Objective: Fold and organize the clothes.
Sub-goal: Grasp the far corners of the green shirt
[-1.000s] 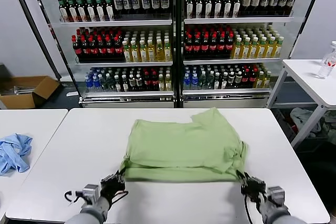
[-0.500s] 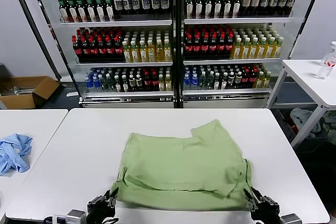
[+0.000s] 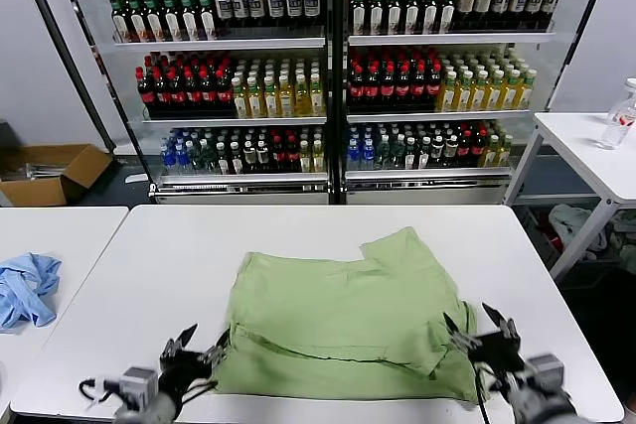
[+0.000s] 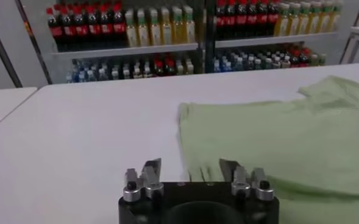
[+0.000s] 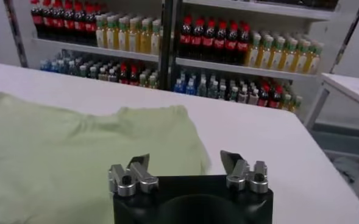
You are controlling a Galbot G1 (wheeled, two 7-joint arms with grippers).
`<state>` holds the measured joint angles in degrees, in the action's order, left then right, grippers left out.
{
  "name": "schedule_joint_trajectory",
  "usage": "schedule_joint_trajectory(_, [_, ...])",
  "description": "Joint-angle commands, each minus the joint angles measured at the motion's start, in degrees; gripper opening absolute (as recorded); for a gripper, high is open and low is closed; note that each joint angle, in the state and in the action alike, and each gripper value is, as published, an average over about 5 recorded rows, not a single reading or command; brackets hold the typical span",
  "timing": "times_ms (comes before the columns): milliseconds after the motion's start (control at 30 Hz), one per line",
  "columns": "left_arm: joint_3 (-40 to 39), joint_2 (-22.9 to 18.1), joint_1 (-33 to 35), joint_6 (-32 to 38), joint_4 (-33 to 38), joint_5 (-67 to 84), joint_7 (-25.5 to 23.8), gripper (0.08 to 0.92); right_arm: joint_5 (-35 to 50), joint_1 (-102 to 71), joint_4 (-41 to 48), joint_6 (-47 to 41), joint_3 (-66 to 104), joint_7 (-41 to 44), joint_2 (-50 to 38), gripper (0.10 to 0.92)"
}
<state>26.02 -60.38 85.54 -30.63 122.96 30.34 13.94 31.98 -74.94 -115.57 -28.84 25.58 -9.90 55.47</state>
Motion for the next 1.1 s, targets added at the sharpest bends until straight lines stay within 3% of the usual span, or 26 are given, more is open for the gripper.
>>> schedule_joint_trajectory(33, [-10.0, -0.1, -29.1, -0.1, -22.5, 3.7, 0.9, 0.774, 5.0, 31.7, 24.0, -2.4, -16.3, -2.2, 1.3, 0.822])
schedule_joint_trajectory(133, [-12.3, -1.0, -33.2, -0.2, -26.6, 3.9, 0.9, 0.815, 5.4, 36.5, 29.9, -2.8, -19.1, -2.0, 3.4, 0.823])
schedule_joint_trajectory(500, [-16.7, -4.8, -39.3, 0.1, -34.9, 5.1, 0.5, 0.823, 4.8, 47.1, 47.5, -2.3, -24.2, -0.9, 11.0, 0.823])
schedule_joint_trajectory(833, [-18.3, -5.7, -39.0, -0.1, -37.0, 4.5, -0.3, 0.823, 2.9, 48.7, 56.4, -1.9, -25.4, 0.4, 15.1, 0.823])
schedule_joint_trajectory(1100, [-18.6, -6.1, -38.9, 0.3, -37.9, 3.8, -0.3, 0.822, 2.6, 47.9, 58.2, -1.2, -26.1, 1.0, 15.6, 0.810])
